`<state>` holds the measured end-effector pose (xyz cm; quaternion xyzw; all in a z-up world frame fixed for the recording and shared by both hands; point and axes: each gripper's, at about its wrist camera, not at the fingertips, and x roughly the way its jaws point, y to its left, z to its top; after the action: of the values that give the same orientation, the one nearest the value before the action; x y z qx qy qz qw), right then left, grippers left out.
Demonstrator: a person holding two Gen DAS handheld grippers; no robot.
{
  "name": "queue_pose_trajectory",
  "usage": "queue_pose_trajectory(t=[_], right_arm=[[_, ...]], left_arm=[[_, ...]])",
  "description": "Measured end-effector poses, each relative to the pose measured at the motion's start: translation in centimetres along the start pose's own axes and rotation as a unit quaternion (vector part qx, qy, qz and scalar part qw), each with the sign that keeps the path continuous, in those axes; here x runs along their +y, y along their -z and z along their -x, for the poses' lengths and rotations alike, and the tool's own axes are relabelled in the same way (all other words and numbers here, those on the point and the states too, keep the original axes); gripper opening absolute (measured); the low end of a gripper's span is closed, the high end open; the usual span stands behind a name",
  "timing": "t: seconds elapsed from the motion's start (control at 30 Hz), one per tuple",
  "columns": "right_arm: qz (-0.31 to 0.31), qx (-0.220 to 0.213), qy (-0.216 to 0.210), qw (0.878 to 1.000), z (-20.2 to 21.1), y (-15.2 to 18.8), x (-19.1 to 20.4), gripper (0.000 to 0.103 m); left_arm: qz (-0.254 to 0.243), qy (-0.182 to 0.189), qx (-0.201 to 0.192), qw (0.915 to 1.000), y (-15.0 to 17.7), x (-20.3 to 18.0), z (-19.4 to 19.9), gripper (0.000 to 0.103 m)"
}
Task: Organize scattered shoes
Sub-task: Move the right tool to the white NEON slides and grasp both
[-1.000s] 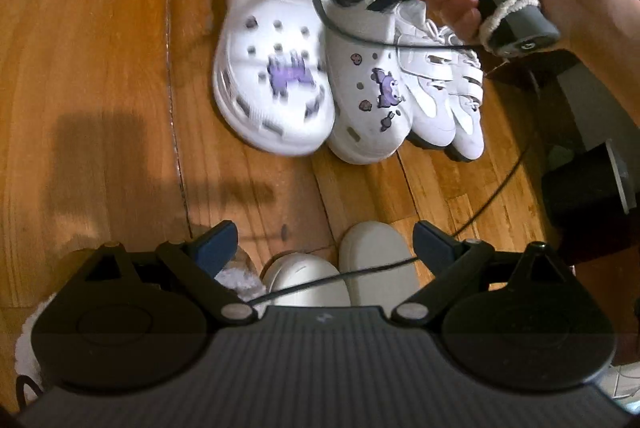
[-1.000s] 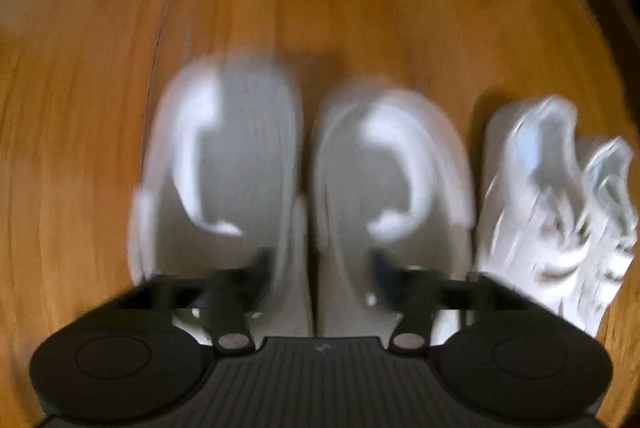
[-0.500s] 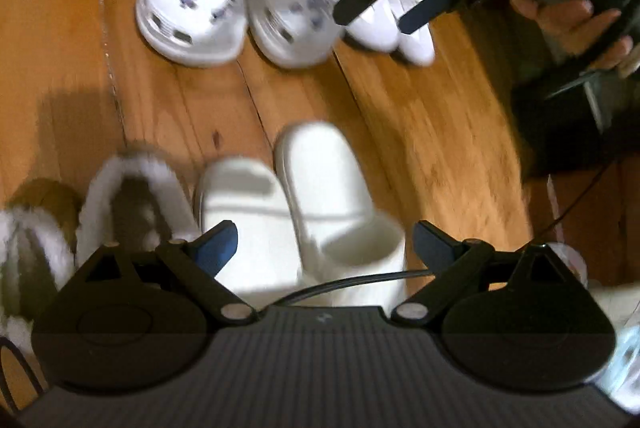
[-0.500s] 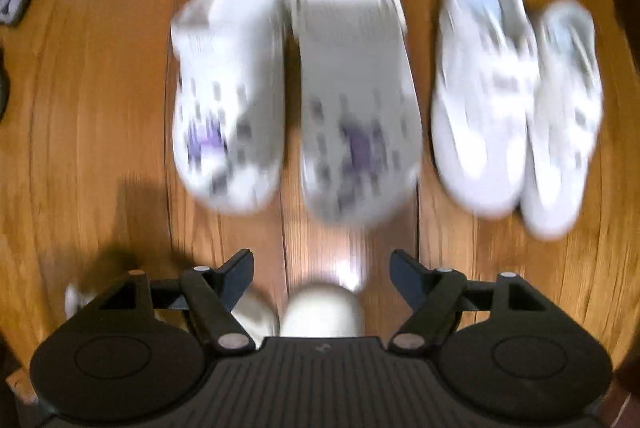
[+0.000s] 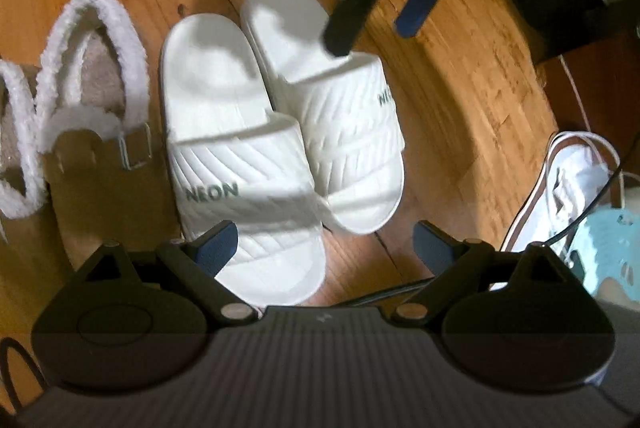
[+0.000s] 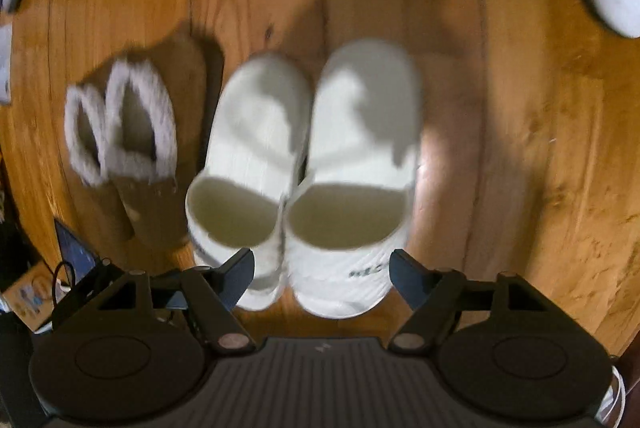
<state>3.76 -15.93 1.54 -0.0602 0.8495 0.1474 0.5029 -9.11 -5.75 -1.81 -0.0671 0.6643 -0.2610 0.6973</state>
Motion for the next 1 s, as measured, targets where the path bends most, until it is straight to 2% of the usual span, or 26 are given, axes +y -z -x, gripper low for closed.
queue_pose_trajectory(t=[0.2, 0.33, 0.43, 0.63, 0.77, 0.9, 1.0], right_arm=[[0.022, 0.02, 0.007, 1.0, -1.9, -0.6, 1.7, 0.076], [0.027, 0.025, 0.013, 0.999, -3.0, -1.3, 2.2, 0.081], [0.025, 0.03, 0.017, 0.999, -3.2, -1.7, 2.4, 0.081], [0.033, 0.006, 0.016, 0.999, -2.1, -2.2, 3.0, 0.08], [0.037, 0.018, 0.046, 0.998, -4.0, -3.1, 3.5, 0.078], [0.057, 0.049, 0.086, 0.993, -6.4, -3.4, 4.7, 0.076], [0.062, 0.057, 0.099, 0.992, -6.9, -3.6, 5.1, 0.076]], left_arm=[[-0.01, -0.03, -0.011, 0.9995, 0.9, -0.5, 0.0, 0.095], [-0.009, -0.027, -0.007, 0.9996, 1.1, -0.2, 0.0, 0.095], [-0.002, -0.025, -0.001, 0.9997, 1.2, 0.2, -0.3, 0.095], [0.023, -0.013, -0.016, 0.9995, 2.1, 1.7, 0.5, 0.095], [0.051, -0.03, -0.037, 0.9976, 2.8, 3.6, 1.9, 0.095], [0.073, -0.036, -0.04, 0.9959, 3.3, 5.0, 2.3, 0.095], [0.079, -0.036, -0.039, 0.9955, 3.4, 5.3, 2.4, 0.095]])
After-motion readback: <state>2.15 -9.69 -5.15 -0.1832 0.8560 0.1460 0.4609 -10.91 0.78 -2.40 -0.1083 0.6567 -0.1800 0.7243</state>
